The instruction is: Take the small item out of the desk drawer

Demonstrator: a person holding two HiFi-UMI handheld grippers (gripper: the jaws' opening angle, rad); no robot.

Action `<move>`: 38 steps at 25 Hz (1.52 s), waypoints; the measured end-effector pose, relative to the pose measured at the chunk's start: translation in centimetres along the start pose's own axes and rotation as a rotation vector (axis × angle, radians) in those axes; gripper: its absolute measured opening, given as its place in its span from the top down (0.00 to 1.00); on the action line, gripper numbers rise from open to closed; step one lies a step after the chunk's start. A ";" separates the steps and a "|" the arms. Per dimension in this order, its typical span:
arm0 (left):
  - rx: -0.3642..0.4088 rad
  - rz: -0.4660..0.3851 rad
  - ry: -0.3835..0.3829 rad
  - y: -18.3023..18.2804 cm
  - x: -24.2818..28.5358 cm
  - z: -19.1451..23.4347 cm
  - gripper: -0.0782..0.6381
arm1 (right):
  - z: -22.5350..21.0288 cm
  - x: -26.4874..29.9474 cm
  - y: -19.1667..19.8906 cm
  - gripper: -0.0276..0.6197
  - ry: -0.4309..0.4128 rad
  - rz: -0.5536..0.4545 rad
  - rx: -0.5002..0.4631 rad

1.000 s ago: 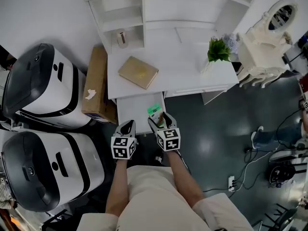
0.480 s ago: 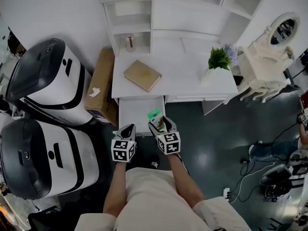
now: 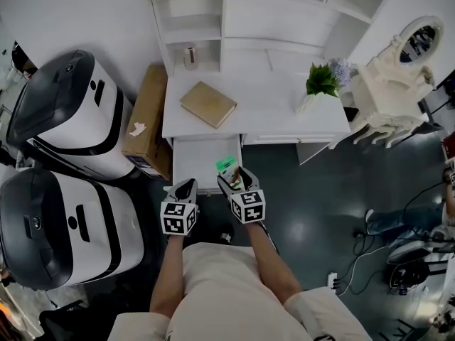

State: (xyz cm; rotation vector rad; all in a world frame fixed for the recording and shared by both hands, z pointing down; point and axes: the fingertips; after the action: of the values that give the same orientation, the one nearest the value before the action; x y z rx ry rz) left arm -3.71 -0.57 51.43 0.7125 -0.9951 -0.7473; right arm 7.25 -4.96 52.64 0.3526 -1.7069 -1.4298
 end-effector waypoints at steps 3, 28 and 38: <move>-0.002 0.008 0.005 0.3 0.2 -0.1 0.87 | -0.2 -0.1 0.0 0.43 0.004 -0.003 0.003; -0.021 0.016 0.007 0.5 0.6 0.7 0.87 | 0.3 1.2 0.5 0.43 -0.023 0.016 0.017; -0.019 0.025 0.014 0.6 0.9 0.2 0.87 | 0.1 1.2 0.6 0.43 -0.035 0.018 0.032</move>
State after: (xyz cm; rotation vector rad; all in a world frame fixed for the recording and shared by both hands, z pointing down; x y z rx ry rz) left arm -3.44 -0.96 52.38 0.6867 -0.9810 -0.7278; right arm 6.69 -5.56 53.74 0.3305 -1.7582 -1.4045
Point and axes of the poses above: the fingertips, and each gripper's own axes: x forward along the fingers, z to its left, y out of its underside, and after that the axes turned 14 degrees about -x, right-handed
